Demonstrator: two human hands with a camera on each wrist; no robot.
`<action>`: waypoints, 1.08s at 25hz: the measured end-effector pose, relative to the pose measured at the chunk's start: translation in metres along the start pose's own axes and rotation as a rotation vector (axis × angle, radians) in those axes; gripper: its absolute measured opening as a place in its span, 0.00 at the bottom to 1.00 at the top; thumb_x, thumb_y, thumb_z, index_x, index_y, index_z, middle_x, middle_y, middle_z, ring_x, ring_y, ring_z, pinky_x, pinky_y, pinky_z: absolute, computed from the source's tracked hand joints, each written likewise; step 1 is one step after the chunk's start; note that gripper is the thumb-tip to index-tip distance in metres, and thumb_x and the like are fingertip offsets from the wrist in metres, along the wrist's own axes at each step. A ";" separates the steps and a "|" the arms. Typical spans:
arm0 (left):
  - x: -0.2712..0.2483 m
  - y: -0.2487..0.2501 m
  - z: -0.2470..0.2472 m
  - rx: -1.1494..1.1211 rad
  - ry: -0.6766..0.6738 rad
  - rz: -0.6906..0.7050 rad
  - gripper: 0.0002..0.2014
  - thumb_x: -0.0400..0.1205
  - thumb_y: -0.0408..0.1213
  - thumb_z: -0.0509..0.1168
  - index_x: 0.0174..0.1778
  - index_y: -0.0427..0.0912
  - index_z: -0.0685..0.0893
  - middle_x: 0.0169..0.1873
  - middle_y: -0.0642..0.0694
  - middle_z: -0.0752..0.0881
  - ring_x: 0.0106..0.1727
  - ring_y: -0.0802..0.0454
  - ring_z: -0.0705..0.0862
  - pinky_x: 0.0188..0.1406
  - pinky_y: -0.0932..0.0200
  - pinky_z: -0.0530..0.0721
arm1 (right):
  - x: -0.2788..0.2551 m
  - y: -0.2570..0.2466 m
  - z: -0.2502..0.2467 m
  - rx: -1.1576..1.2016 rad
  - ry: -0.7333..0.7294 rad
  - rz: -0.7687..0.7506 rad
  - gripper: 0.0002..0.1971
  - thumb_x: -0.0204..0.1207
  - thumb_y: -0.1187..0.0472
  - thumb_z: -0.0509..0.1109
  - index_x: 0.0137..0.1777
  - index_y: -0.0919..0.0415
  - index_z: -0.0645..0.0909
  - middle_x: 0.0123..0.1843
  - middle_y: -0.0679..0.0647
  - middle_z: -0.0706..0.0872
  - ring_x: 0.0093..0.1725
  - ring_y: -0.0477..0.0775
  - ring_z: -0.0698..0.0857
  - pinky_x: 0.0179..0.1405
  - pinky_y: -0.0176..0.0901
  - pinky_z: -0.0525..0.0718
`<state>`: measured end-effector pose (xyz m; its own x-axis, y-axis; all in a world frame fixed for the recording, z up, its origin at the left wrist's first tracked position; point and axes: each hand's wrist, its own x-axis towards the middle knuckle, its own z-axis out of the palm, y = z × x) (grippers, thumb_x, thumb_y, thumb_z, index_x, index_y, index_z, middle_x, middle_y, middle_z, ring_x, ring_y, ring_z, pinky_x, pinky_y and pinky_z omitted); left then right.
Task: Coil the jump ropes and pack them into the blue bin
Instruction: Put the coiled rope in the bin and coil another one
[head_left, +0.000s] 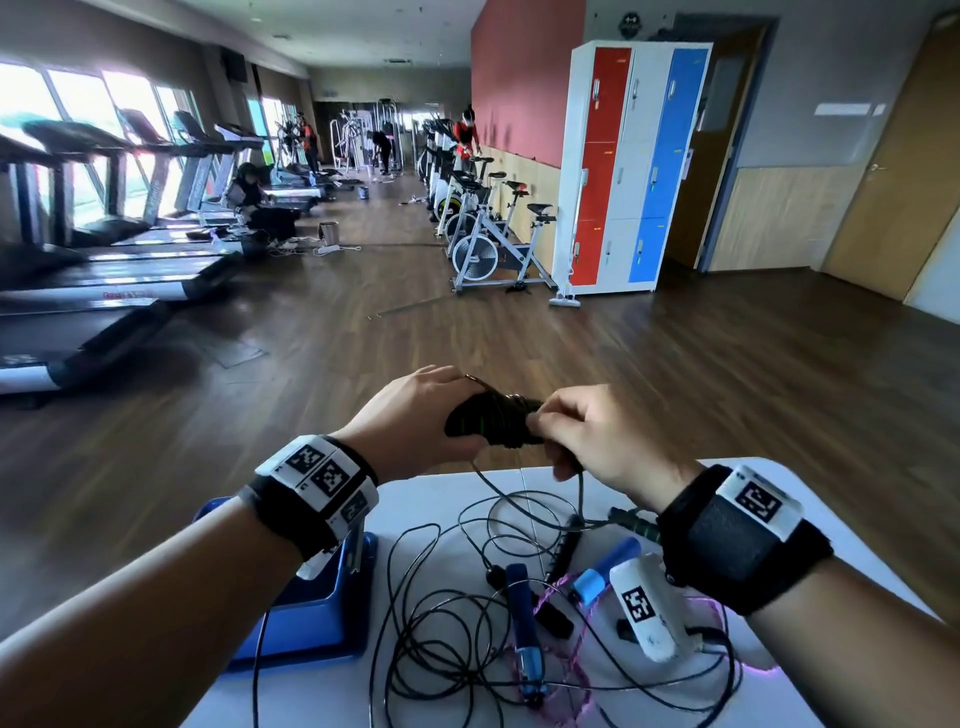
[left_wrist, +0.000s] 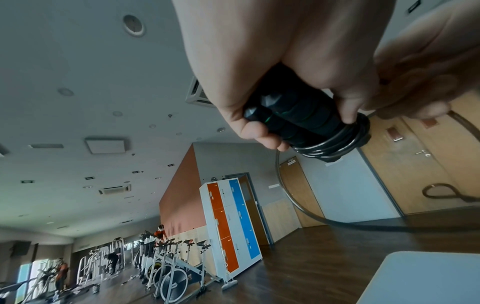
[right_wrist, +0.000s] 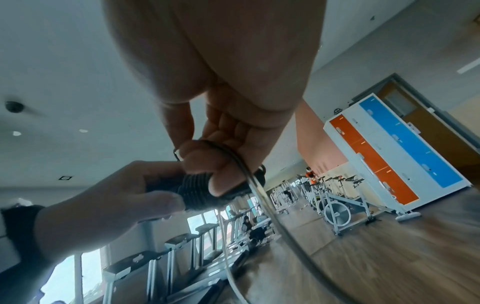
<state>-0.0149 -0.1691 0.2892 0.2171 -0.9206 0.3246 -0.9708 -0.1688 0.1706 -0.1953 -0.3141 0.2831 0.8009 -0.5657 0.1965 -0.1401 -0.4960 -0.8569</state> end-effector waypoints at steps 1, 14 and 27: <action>-0.002 -0.002 -0.001 -0.009 -0.022 0.012 0.29 0.70 0.60 0.64 0.69 0.58 0.81 0.52 0.56 0.85 0.55 0.52 0.83 0.53 0.49 0.85 | 0.004 0.001 -0.002 -0.081 0.098 -0.057 0.11 0.80 0.59 0.74 0.36 0.58 0.86 0.24 0.51 0.86 0.23 0.54 0.85 0.28 0.47 0.82; 0.003 0.002 -0.015 -0.556 -0.039 0.094 0.19 0.77 0.45 0.74 0.65 0.52 0.87 0.44 0.50 0.89 0.43 0.52 0.84 0.48 0.55 0.81 | 0.009 0.045 0.035 0.065 0.019 -0.007 0.15 0.78 0.72 0.68 0.46 0.47 0.82 0.36 0.32 0.88 0.41 0.38 0.84 0.39 0.28 0.82; 0.028 0.048 -0.019 -0.752 -0.068 -0.056 0.10 0.85 0.34 0.70 0.61 0.41 0.90 0.31 0.47 0.85 0.27 0.56 0.77 0.29 0.63 0.77 | 0.002 0.038 0.038 0.499 -0.046 -0.226 0.06 0.84 0.68 0.66 0.47 0.70 0.80 0.31 0.53 0.86 0.38 0.58 0.90 0.47 0.43 0.85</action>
<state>-0.0530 -0.1961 0.3244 0.2339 -0.9416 0.2424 -0.6218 0.0468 0.7818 -0.1765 -0.3092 0.2330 0.8051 -0.4468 0.3902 0.3225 -0.2225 -0.9201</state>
